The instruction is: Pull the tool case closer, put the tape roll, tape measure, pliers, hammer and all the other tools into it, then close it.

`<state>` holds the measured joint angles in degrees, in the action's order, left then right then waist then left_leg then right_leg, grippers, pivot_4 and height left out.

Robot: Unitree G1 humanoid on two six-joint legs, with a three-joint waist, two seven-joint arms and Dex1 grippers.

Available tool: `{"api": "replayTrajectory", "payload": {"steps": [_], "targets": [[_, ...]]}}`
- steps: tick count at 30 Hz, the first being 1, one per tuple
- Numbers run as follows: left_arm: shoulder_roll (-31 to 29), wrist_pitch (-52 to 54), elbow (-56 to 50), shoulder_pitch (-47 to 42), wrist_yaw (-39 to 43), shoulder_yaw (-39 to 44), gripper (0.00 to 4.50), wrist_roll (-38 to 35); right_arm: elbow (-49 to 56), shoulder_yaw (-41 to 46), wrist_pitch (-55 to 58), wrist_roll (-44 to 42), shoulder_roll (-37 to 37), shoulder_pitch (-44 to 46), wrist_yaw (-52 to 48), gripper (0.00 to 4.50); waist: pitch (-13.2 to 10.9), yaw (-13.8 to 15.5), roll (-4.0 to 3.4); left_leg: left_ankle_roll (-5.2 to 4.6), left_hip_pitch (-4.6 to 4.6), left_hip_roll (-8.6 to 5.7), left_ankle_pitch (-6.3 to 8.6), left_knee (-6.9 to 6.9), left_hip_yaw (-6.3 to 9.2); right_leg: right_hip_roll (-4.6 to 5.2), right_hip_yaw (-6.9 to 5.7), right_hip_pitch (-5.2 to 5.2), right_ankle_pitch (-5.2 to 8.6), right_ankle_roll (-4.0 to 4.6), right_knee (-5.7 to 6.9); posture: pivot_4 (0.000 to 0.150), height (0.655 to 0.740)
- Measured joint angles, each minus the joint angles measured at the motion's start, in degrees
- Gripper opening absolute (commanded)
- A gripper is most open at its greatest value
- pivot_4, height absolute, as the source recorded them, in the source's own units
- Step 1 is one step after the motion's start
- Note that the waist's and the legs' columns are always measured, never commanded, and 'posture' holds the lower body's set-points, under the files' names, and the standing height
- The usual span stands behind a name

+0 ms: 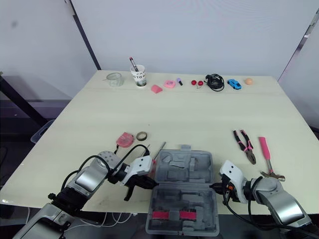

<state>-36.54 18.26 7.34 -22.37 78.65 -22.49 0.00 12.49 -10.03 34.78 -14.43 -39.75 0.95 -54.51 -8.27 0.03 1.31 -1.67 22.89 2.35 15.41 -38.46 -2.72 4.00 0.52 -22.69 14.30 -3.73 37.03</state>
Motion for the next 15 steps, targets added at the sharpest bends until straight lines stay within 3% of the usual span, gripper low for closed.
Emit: {"api": "replayTrajectory", "payload": {"steps": [15], "targets": [[0.42, -0.21, 0.19, -0.04, -0.44, -0.05, 0.06, 0.00, 0.00, -0.01, 0.10, -0.08, -0.45, -0.05, -0.01, 0.00, 0.00, 0.64, 0.00, 0.00, -0.01, 0.00, 0.00, -0.01, -0.02, 0.00, 0.00, 0.00, 0.00, 0.00, 0.00, 0.150, 0.7400]]}}
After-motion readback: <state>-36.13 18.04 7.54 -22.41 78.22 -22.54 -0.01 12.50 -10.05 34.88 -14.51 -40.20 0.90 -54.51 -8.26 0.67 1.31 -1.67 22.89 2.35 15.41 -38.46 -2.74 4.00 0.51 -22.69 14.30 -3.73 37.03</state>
